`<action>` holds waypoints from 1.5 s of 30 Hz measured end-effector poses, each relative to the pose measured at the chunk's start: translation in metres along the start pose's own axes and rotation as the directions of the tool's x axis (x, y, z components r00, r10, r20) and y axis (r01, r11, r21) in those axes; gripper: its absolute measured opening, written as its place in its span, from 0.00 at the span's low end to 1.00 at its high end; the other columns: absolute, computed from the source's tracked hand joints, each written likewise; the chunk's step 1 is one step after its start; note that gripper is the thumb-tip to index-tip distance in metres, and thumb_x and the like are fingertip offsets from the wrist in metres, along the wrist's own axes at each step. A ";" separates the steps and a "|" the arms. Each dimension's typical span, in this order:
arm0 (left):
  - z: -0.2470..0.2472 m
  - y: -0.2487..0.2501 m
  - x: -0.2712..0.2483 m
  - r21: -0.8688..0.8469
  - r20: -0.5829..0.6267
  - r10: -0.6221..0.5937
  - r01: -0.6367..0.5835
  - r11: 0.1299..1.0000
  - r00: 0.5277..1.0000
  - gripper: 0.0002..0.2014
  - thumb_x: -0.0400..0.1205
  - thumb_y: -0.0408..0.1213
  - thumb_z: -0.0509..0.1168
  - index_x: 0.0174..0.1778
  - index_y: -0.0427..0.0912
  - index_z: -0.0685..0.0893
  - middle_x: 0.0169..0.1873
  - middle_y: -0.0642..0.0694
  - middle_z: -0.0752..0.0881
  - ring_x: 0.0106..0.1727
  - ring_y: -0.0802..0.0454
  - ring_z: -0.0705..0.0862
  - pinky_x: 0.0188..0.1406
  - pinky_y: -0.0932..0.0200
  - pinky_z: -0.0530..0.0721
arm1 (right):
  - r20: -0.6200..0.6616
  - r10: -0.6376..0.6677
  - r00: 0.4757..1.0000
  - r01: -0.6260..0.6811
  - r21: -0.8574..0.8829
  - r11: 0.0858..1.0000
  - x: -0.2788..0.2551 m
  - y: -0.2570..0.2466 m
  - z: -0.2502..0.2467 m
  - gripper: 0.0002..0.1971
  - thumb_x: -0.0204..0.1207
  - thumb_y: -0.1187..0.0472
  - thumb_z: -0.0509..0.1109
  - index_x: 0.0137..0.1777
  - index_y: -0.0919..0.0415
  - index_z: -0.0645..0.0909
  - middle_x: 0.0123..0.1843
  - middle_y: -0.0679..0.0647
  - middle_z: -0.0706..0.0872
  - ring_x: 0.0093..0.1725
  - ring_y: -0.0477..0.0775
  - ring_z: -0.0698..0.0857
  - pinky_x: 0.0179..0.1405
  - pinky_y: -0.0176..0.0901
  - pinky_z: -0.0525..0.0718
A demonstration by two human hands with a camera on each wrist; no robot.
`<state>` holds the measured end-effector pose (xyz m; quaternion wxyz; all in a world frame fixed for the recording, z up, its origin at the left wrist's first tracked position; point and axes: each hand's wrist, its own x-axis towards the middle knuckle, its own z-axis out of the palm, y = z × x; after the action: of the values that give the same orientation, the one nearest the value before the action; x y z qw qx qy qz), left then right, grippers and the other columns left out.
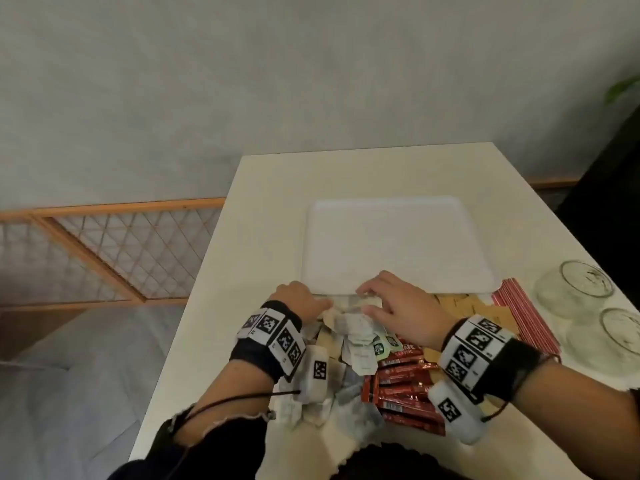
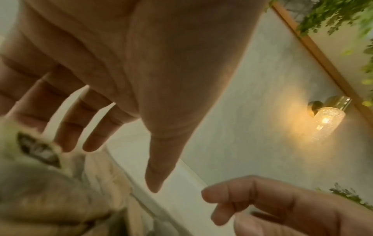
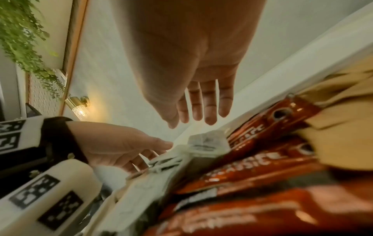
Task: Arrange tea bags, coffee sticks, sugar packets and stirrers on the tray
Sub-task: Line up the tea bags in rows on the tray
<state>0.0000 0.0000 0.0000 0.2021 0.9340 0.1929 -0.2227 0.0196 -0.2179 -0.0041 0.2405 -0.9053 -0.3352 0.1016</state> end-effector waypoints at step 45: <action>0.024 0.050 -0.023 0.131 0.167 0.327 -0.350 0.928 0.930 0.17 0.72 0.51 0.76 0.49 0.45 0.81 0.42 0.50 0.85 0.47 0.49 0.83 0.54 0.53 0.77 | 0.170 0.207 0.964 -0.245 0.248 0.937 -0.026 0.020 -0.004 0.08 0.79 0.57 0.71 0.56 0.51 0.81 0.43 0.51 0.88 0.37 0.43 0.84 0.43 0.41 0.83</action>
<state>-0.0043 -0.0591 0.0062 0.1760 0.9480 -0.0047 -0.2650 0.0125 -0.2496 -0.0100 0.3224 -0.8877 -0.2283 0.2364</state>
